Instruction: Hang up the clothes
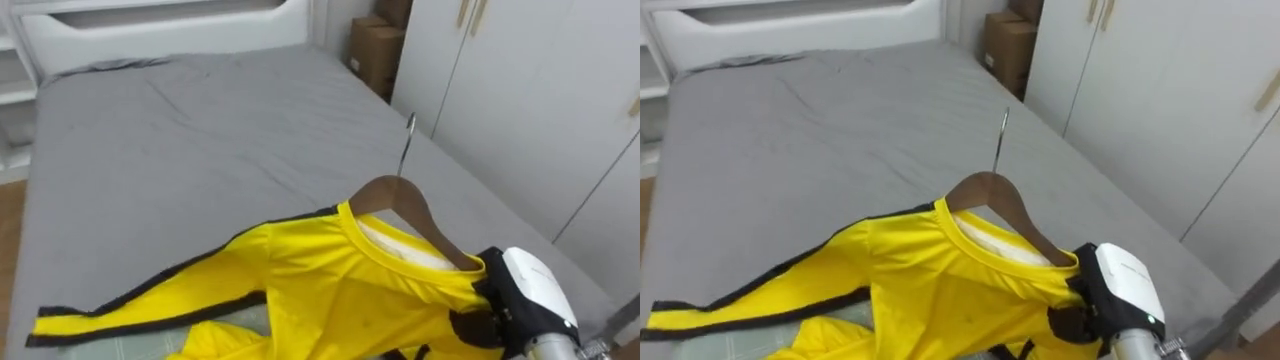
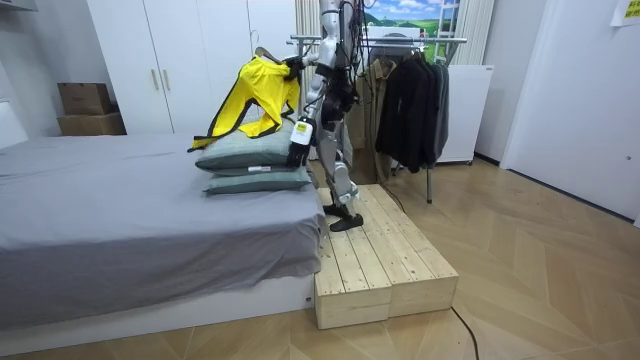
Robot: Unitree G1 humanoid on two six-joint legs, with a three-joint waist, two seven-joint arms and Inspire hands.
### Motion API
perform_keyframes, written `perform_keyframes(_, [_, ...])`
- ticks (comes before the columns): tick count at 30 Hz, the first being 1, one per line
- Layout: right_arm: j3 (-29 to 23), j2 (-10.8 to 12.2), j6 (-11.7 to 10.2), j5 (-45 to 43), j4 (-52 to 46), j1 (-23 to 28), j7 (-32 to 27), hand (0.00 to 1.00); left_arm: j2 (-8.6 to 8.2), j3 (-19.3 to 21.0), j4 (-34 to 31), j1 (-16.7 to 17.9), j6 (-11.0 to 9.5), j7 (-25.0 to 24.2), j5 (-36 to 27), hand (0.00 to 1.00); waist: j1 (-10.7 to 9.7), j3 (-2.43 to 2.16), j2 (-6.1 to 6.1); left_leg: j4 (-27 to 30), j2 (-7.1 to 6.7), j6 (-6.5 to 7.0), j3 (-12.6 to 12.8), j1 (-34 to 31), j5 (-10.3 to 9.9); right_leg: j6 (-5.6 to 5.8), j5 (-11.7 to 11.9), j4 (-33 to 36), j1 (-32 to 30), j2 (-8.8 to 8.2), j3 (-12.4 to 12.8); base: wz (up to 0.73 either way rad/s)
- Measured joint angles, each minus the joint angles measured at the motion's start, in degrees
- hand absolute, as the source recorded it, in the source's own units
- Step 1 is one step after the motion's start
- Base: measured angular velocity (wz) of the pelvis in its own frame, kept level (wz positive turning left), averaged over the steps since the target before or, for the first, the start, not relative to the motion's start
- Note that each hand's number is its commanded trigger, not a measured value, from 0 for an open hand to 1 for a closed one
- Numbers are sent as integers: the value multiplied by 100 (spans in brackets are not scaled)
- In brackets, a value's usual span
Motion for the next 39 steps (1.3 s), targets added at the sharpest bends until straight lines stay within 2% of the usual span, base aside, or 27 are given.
perform_keyframes(3, [155, 6, -10, -38, -4, -297, 60, 100, 0, -30, 10, -5, 124, 0, -2, 0, 1, -3, 8, 827, 194, -46, -115, -206, -52, -61, -51, 34, 14, -5, 185, -30])
perform_keyframes(4, [206, -5, -12, -35, -3, -391, 62, 100, -2, -100, 10, -2, 219, 0, -3, 0, 3, -11, 40, 1177, 238, -46, -463, -333, -50, -76, -67, 47, 15, 22, 313, -49])
perform_keyframes(6, [234, 3, -11, -34, -2, -480, 65, 100, -7, -116, 18, 37, 329, 5, -6, 0, 21, -16, 91, 1685, 194, -44, -1283, -573, -8, -79, -77, 117, 13, 115, 686, -70])
perform_keyframes(7, [278, -23, -6, 0, 12, -484, 50, 100, -25, -130, 8, 117, 369, 29, -10, 0, 129, -37, 100, 1761, 47, -10, -1948, -754, -52, -96, -93, 124, 36, 172, 1039, -115])
perform_keyframes(8, [315, -53, 6, 60, 41, -484, 51, 100, -34, -183, 7, 154, 417, 66, -14, 0, 241, -33, 79, 1493, -106, 31, -2508, -847, -103, -41, -45, 87, 10, 252, 1466, -128])
perform_keyframes(9, [338, -74, 13, 87, 63, -478, 51, 100, -37, -207, 9, 155, 447, 70, -14, 0, 304, -22, 55, 1332, -185, 21, -2730, -893, -97, 6, -15, 76, -7, 295, 1728, -143])
perform_keyframes(11, [514, -129, 83, 79, 230, -535, 53, 100, -62, -209, 17, 248, 500, 112, 0, 0, 515, -32, 57, 558, -321, -36, -3652, -980, -28, 101, 201, 1, -68, 530, 2729, -156])
perform_keyframes(13, [579, -131, 125, 73, 247, -587, 54, 100, -67, -170, 34, 283, 553, 193, -3, 0, 524, -61, 109, 137, -432, -131, -4038, -910, 68, 209, 365, 3, -298, 748, 3207, -146])
perform_keyframes(14, [615, -84, 170, 86, 300, -665, 53, 100, -44, -144, 85, 285, 594, 236, -12, 0, 549, -44, 97, -4, -479, -87, -4093, -906, 422, 292, 531, -3, -444, 904, 3509, -145])
perform_keyframes(16, [722, -42, 316, 84, 318, -667, 54, 100, -35, -195, 221, 286, 743, 299, -56, 0, 450, -61, 51, 9, -429, -23, -3758, -924, 379, 292, 733, -119, -508, 904, 3545, -102])
perform_keyframes(17, [721, -33, 372, 67, 315, -673, 52, 100, -39, -267, 237, 273, 843, 299, -113, 0, 320, -61, 49, 32, -438, -11, -3594, -928, 342, 374, 768, -214, -514, 866, 3466, -58])
perform_keyframes(19, [720, -27, 388, 55, 310, -728, 49, 100, -23, -338, 236, 249, 957, 307, -114, 0, 237, -59, 53, 71, -455, 22, -3398, -960, 319, 476, 869, -376, -530, 840, 3485, -52])
perform_keyframes(22, [695, -12, 530, 49, 116, -819, 47, 100, -15, -439, 264, 229, 1104, 307, -115, 0, 53, -54, 59, 88, -457, 70, -3214, -1061, 315, 523, 1078, -616, -597, 791, 3493, -44])
perform_keyframes(24, [678, -6, 586, 65, 29, -816, 42, 100, -13, -444, 305, 229, 1180, 307, -115, 0, -33, -45, 59, 127, -463, 98, -3103, -1060, 336, 557, 1128, -634, -615, 837, 3670, -41])
perform_keyframes(26, [669, 47, 598, 129, -5, -837, 45, 100, -13, -441, 305, 230, 1227, 308, -180, 0, -27, -34, 54, 83, -466, 150, -2916, -1137, 349, 799, 1362, -979, -591, 918, 4134, -72])
perform_keyframes(27, [667, 75, 600, 130, -16, -833, 45, 100, -14, -441, 305, 230, 1233, 308, -185, 0, -36, -32, 53, 43, -435, 185, -2812, -1180, 368, 915, 1434, -1113, -590, 918, 4203, -96])
perform_keyframes(28, [664, 132, 619, 126, -16, -835, 45, 100, -13, -432, 315, 208, 1241, 334, -212, 0, 55, 33, 102, 17, -164, 142, -2420, -1191, 392, 708, 1202, -791, -781, 845, 3605, -84])
perform_keyframes(29, [655, 127, 624, 78, -17, -751, 45, 100, -15, -432, 325, 205, 1243, 347, -207, 0, 85, 81, 136, 0, -12, 92, -2106, -1120, 383, 491, 650, 114, -971, 513, 2336, -67])
perform_keyframes(30, [637, 109, 625, 57, -16, -684, 45, 100, -8, -442, 331, 205, 1244, 371, -207, 0, 98, 85, 124, -21, 47, 33, -1909, -1054, 388, 506, 449, 536, -953, 269, 1936, -34])
perform_keyframes(31, [605, 101, 628, 55, 9, -616, 43, 100, 11, -451, 328, 206, 1245, 430, -205, 0, 173, 89, 37, -28, 75, -61, -1595, -924, 393, 589, -125, 1044, -872, -200, 1407, -35])
perform_keyframes(32, [633, 157, 627, 58, 33, -617, 43, 100, 62, -444, 337, 215, 1259, 442, -206, 0, 278, 103, -115, 133, 42, -158, -1449, -892, 329, 726, -473, 1108, -853, -517, 1025, -41])
perform_keyframes(33, [671, 183, 622, 64, 33, -617, 43, 100, 86, -417, 337, 214, 1282, 447, -204, 0, 290, 113, -169, 220, 35, -183, -1450, -920, 302, 615, -543, 1075, -850, -513, 960, -39])
perform_keyframes(34, [724, 176, 623, 92, 31, -573, 44, 100, 76, -332, 336, 214, 1315, 448, -204, 0, 289, 101, -124, 291, 45, -249, -1705, -969, 305, 589, -509, 907, -777, -326, 1105, -44])
perform_keyframes(35, [794, 176, 632, 100, 13, -556, 59, 100, 86, -213, 340, 219, 1387, 447, -187, 0, 344, 87, -88, 195, 61, -262, -2076, -968, 311, 437, -346, 582, -634, -111, 1197, -54])
perform_keyframes(36, [832, 171, 635, 100, -34, -547, 73, 100, 93, -166, 342, 232, 1415, 447, -140, 0, 363, 87, -88, 147, 67, -286, -2217, -964, 328, 337, -237, 451, -585, -14, 1270, -76])
perform_keyframes(37, [851, 165, 629, 114, -141, -543, 122, 100, 97, -37, 343, 268, 1449, 447, -60, 0, 371, 83, -103, 131, 118, -311, -2353, -979, 339, 142, -70, 270, -545, 107, 1345, -52])
perform_keyframes(39, [755, 137, 627, 210, -188, -545, 122, 100, 94, 80, 342, 268, 1524, 448, 111, 0, 294, 76, -111, 120, 148, -351, -2470, -980, 358, 109, 8, 121, -473, 171, 1341, -16])
